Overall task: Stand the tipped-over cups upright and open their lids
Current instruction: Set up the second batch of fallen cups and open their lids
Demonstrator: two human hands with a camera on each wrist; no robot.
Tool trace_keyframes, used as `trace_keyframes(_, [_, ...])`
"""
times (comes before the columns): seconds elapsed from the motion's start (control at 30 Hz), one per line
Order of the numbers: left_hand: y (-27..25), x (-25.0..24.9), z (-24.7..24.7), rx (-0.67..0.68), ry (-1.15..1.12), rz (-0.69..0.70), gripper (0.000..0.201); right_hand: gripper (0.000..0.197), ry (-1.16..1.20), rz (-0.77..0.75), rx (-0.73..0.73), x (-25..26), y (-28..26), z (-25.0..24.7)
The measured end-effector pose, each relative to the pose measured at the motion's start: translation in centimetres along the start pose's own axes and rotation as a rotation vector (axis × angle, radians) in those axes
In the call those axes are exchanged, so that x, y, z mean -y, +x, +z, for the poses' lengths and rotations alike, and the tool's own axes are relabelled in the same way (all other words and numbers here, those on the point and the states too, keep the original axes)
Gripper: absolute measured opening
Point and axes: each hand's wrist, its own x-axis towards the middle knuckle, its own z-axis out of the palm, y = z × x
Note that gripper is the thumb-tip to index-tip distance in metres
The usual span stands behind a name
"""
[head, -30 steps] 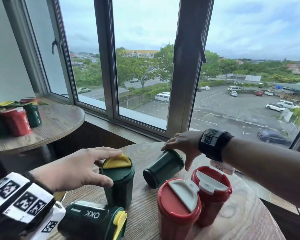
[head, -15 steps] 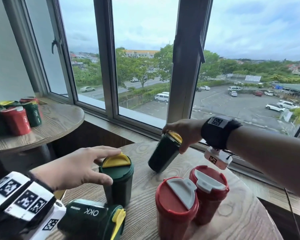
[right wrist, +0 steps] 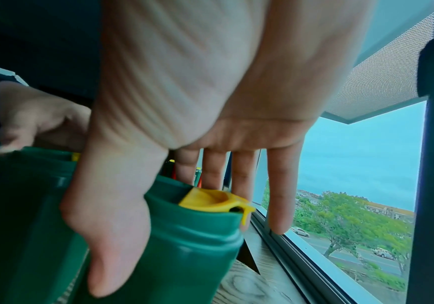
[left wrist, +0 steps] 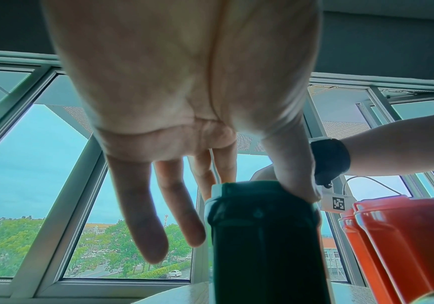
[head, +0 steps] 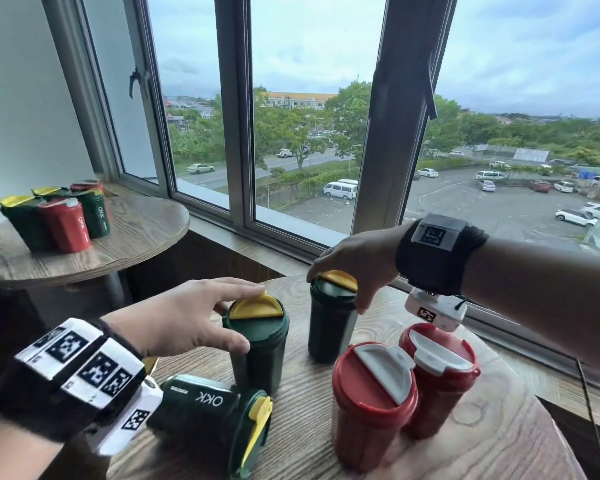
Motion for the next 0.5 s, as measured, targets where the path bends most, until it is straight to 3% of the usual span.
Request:
trace_keyframes(0.3, [0.0,-0.1,0.0,0.001,0.033,0.008,0.077,0.112,-0.002,-0.025,0.03,1.0,-0.4,-0.5])
trace_keyframes(0.5, [-0.2,-0.6,-0.2,-0.02,0.134,0.026,0.079,0.105,0.103,0.047,0.041,1.2,-2.1,-1.7])
